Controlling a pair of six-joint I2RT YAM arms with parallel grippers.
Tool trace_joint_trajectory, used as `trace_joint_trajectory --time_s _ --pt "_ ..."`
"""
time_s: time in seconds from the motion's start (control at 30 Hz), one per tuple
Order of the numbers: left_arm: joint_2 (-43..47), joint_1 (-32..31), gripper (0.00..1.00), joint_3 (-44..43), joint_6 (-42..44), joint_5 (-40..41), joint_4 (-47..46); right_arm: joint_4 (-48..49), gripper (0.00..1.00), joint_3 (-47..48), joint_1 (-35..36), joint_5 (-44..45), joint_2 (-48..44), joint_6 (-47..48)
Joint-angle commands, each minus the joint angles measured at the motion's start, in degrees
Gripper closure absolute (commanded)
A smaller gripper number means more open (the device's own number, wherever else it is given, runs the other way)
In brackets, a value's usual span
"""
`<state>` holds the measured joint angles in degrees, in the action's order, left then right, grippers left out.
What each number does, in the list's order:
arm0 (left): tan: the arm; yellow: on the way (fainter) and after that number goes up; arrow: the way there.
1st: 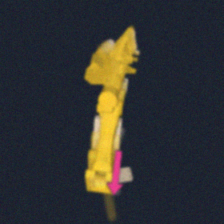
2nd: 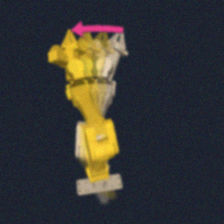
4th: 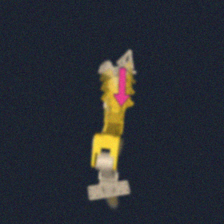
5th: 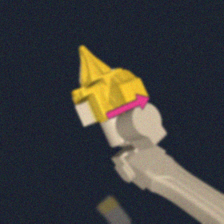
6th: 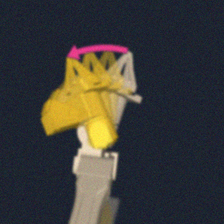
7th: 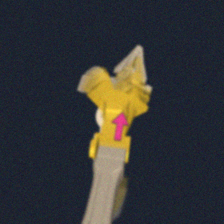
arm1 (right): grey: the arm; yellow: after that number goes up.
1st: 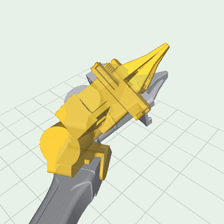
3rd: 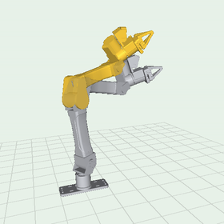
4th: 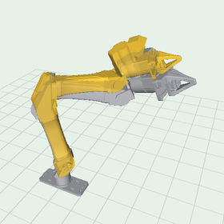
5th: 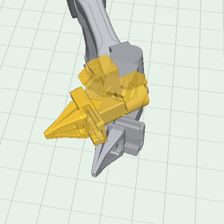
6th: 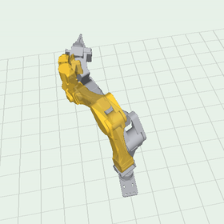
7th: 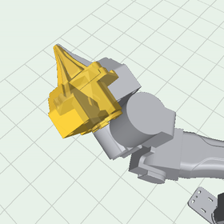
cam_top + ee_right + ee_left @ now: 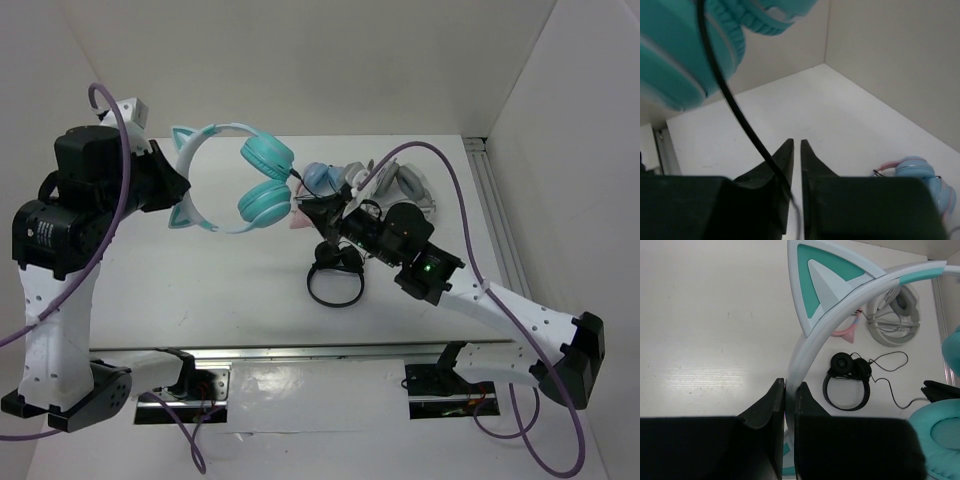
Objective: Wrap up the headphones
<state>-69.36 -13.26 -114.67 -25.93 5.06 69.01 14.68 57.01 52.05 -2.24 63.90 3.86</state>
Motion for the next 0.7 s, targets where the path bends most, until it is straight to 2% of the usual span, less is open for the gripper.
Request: trace_joint_trajectory --time_s 0.0,0.07,0.1,0.17,0.2,0.3,0.67 --pt "2.3 0.2 1.00 -2.0 -3.1 -3.4 -6.1 8.3 0.89 0.1 -1.6 1.2 -0.6 -2.9" --pt "3.1 0.2 1.00 -2.6 -4.2 -2.2 -6.1 9.6 0.99 -2.7 -2.9 0.5 -1.2 -4.8" --pt "3.7 0.2 1.00 -2.6 -4.2 -1.6 -6.7 10.3 0.96 -3.7 -3.8 -0.1 -2.1 -4.8" --pt "4.4 0.2 1.00 -2.6 -4.8 -2.3 -7.3 11.0 0.74 -5.8 -4.9 -3.4 -3.2 -6.3" --pt "4.9 0.2 1.00 -3.2 -5.6 -2.9 -7.3 11.0 0.54 -5.8 -5.6 -4.4 -3.3 -6.3" --pt "5.5 0.2 1.00 -4.3 -6.9 -5.4 -7.9 10.4 0.36 -7.0 -5.6 -5.0 -3.8 -6.3" --pt "7.2 0.2 1.00 -10.7 -9.0 -6.1 -8.5 9.3 0.36 -10.8 -6.2 -3.8 -4.3 -6.3"
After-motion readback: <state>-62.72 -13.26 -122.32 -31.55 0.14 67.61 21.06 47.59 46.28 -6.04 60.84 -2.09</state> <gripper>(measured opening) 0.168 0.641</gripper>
